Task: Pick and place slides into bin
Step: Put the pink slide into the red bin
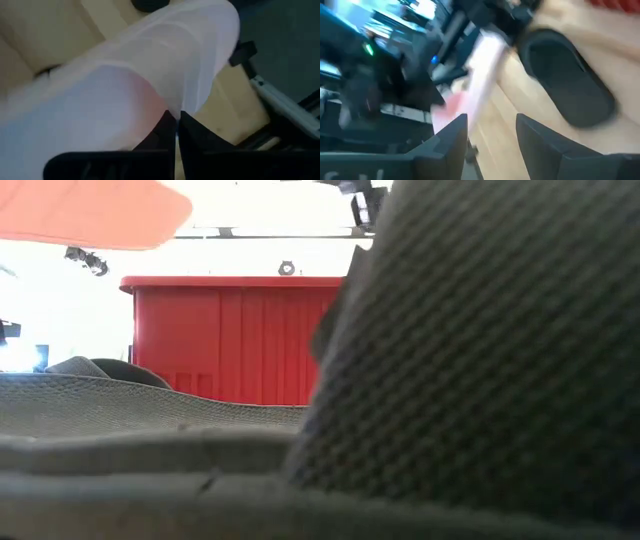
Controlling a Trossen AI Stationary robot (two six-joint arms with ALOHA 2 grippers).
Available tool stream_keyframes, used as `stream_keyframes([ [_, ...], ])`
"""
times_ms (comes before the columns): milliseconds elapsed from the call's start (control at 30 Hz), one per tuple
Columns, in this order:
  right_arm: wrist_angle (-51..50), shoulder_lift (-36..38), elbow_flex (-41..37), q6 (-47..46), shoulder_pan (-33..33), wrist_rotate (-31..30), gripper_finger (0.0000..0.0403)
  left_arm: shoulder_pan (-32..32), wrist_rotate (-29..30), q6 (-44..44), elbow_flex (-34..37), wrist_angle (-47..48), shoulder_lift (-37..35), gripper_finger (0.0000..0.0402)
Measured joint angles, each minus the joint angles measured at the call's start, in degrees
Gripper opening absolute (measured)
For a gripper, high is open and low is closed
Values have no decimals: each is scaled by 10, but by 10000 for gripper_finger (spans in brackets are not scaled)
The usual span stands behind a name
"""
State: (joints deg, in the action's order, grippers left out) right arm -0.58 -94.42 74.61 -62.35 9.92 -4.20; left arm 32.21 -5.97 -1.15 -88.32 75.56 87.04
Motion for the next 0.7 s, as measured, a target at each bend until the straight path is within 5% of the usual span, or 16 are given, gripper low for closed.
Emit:
stream_keyframes([
  [433, 40, -64, 0, -19, -57, 142, 175, -41, 46, -153, -52, 30, 72, 8],
  [700, 40, -70, 0, 6, -68, 137, 213, -64, 46, -161, -51, 26, 72, 8],
])
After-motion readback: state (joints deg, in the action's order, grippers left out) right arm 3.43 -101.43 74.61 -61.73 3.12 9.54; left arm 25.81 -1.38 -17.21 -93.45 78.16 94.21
